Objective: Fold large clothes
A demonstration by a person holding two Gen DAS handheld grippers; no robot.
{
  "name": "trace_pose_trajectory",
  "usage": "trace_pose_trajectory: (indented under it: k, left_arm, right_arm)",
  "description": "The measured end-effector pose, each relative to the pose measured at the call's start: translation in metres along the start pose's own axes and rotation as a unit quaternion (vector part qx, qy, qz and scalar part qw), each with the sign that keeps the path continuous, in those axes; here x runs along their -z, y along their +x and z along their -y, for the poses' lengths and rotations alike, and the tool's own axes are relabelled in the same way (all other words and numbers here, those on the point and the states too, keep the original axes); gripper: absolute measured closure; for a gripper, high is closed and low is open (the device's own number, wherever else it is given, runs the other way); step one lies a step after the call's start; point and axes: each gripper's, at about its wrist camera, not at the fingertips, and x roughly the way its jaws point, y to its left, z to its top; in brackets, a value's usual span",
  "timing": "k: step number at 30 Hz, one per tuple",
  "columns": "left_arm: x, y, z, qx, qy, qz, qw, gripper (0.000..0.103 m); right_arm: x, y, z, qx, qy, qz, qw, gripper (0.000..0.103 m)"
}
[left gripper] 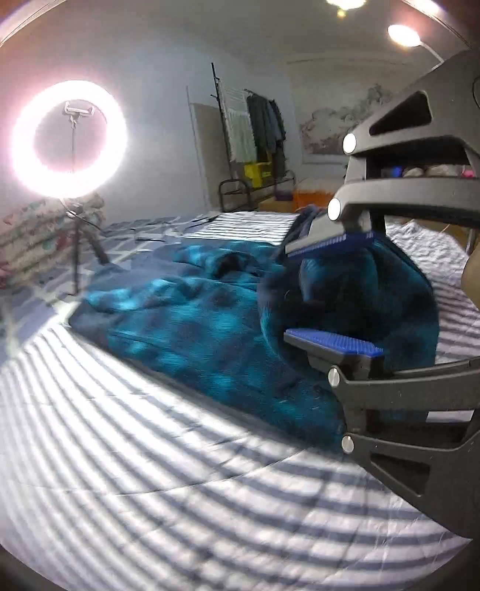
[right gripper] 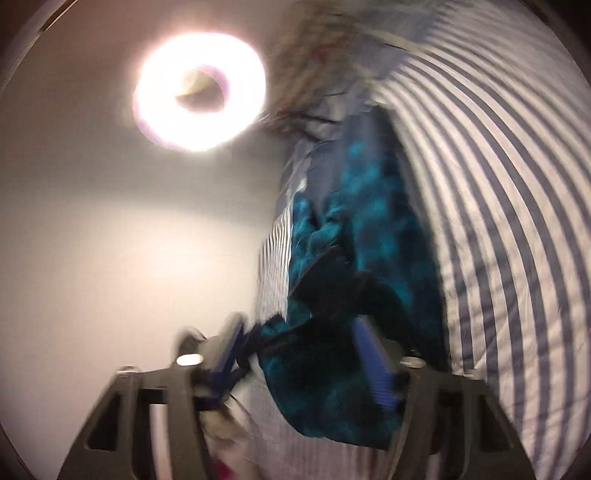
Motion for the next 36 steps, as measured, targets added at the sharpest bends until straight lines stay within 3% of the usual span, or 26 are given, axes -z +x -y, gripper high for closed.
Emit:
trace_pose_trajectory:
  k: [1, 4, 6, 9, 12, 14, 18, 21, 26, 27, 29, 31, 34, 36]
  left_arm:
    - [-0.002, -0.005, 0.002, 0.003, 0.001, 0.010, 0.9999, 0.052]
    - [-0.007, -0.018, 0.010, -0.007, 0.025, 0.026, 0.9993, 0.052]
    - [-0.004, -0.026, 0.019, -0.035, 0.064, 0.040, 0.9965, 0.052]
    - [0.007, -0.025, 0.026, -0.072, 0.129, 0.027, 0.9887, 0.052]
    - [0.018, -0.019, 0.018, -0.101, 0.180, 0.008, 0.9784, 0.052]
    - [0.022, -0.011, -0.004, -0.103, 0.170, -0.016, 0.9799, 0.052]
    - [0.031, 0.001, -0.036, -0.101, 0.155, -0.053, 0.9814, 0.052]
    - [0.044, 0.010, -0.036, -0.104, 0.183, -0.075, 0.9747, 0.055]
    - [0.056, 0.019, -0.029, -0.119, 0.209, -0.074, 0.9678, 0.076]
    - [0.057, 0.019, -0.028, -0.118, 0.211, -0.073, 0.9677, 0.091]
    - [0.059, 0.015, -0.022, -0.117, 0.211, -0.063, 0.9683, 0.093]
    - [0.065, 0.010, -0.014, -0.115, 0.217, -0.053, 0.9679, 0.095]
    - [0.070, -0.002, -0.007, -0.127, 0.220, -0.027, 0.9667, 0.096]
    - [0.071, -0.007, -0.020, -0.154, 0.196, -0.011, 0.9684, 0.096]
  right_arm:
    - [0.005, 0.005, -0.017, 0.015, -0.042, -0.012, 0.999, 0.064]
    - [0.028, 0.031, -0.060, 0.039, -0.146, -0.053, 0.987, 0.071]
    - [0.050, 0.054, -0.084, 0.064, -0.212, -0.081, 0.972, 0.071]
    - [0.069, 0.073, -0.096, 0.093, -0.261, -0.090, 0.957, 0.071]
    - [0.067, 0.071, -0.086, 0.137, -0.268, -0.068, 0.951, 0.070]
    - [0.059, 0.063, -0.072, 0.168, -0.264, -0.054, 0.948, 0.066]
    - [0.041, 0.027, -0.024, 0.165, -0.179, -0.055, 0.968, 0.062]
    - [0.047, 0.013, -0.006, 0.168, -0.172, -0.081, 0.967, 0.061]
    - [0.065, 0.019, 0.005, 0.165, -0.177, -0.110, 0.964, 0.061]
    - [0.067, 0.023, 0.005, 0.168, -0.178, -0.115, 0.963, 0.062]
    - [0.071, 0.031, -0.002, 0.177, -0.193, -0.121, 0.957, 0.071]
    - [0.073, 0.032, -0.008, 0.183, -0.204, -0.119, 0.954, 0.090]
    - [0.071, 0.023, -0.014, 0.169, -0.199, -0.104, 0.960, 0.096]
    - [0.071, 0.020, -0.011, 0.191, -0.199, -0.100, 0.956, 0.097]
